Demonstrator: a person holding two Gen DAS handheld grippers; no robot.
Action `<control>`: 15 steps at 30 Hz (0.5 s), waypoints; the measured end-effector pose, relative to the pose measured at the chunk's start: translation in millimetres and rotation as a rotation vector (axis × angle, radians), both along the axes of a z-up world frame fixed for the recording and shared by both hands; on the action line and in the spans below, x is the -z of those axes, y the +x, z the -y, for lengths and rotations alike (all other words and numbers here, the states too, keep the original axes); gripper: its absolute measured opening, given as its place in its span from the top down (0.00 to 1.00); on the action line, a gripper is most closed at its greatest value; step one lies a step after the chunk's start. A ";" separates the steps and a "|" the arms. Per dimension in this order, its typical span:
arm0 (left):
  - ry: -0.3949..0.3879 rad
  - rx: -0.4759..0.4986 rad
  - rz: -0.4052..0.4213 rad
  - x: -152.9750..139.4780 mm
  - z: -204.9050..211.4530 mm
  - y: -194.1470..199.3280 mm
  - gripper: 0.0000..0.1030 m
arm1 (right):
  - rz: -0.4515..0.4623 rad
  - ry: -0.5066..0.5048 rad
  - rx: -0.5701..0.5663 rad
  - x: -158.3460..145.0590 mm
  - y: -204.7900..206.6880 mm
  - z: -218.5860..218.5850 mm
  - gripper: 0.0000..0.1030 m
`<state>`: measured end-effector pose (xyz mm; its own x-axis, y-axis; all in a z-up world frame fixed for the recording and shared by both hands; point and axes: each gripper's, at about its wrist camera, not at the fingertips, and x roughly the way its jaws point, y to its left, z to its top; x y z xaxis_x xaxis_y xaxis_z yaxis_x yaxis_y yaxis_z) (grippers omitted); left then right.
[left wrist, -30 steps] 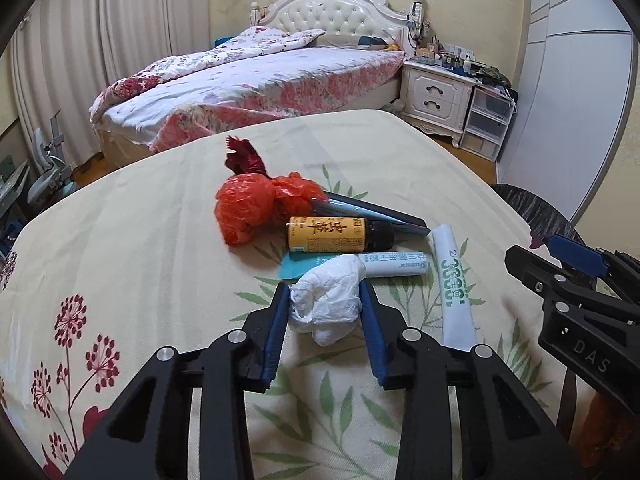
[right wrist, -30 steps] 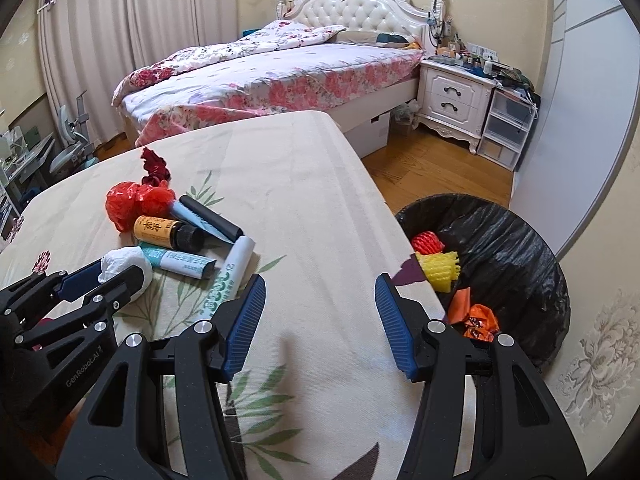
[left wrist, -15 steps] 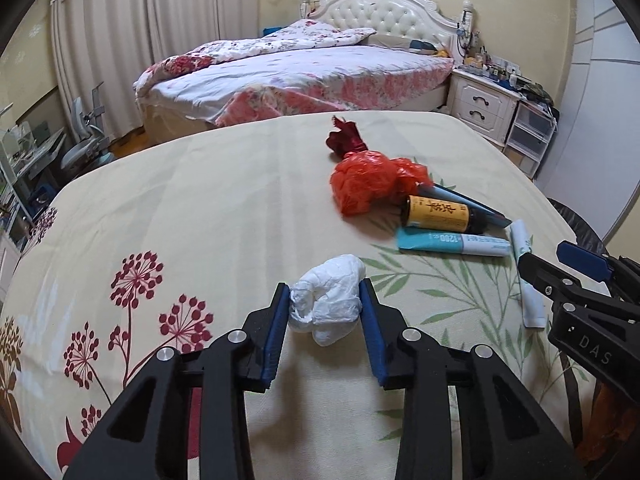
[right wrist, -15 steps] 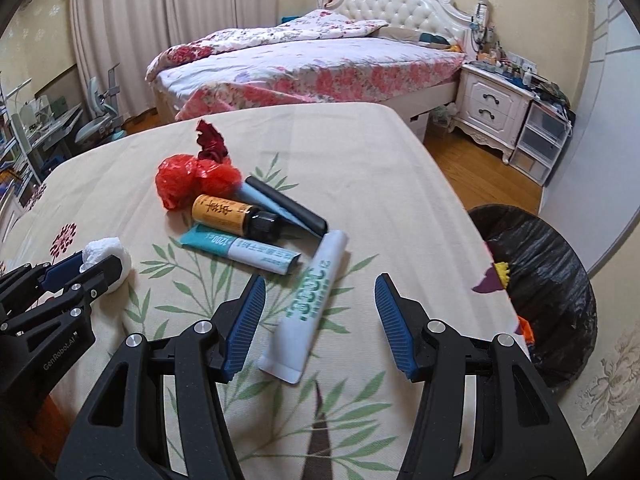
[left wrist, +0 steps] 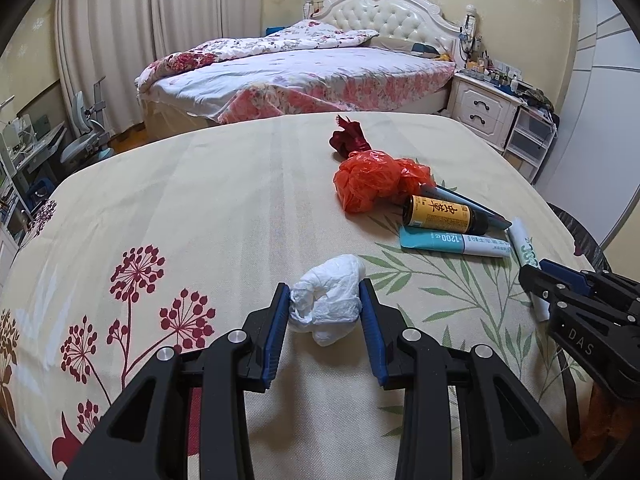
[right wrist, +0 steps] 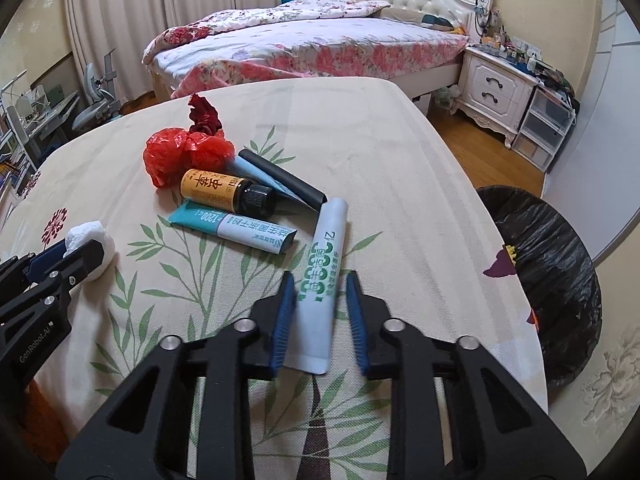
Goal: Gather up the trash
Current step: 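Lift the tissue with the left gripper while the right gripper grasps the white tube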
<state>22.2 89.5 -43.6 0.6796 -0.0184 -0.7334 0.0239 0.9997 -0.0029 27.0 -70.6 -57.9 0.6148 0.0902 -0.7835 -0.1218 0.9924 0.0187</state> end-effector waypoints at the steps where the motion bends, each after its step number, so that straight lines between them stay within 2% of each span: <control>1: 0.000 -0.001 0.001 0.0 0.0 0.0 0.65 | 0.000 0.003 -0.002 0.0 -0.8 0.7 0.80; 15: -0.012 0.041 0.024 -9.6 22.5 -3.8 0.65 | 0.045 0.032 0.033 -12.9 -13.3 25.6 0.81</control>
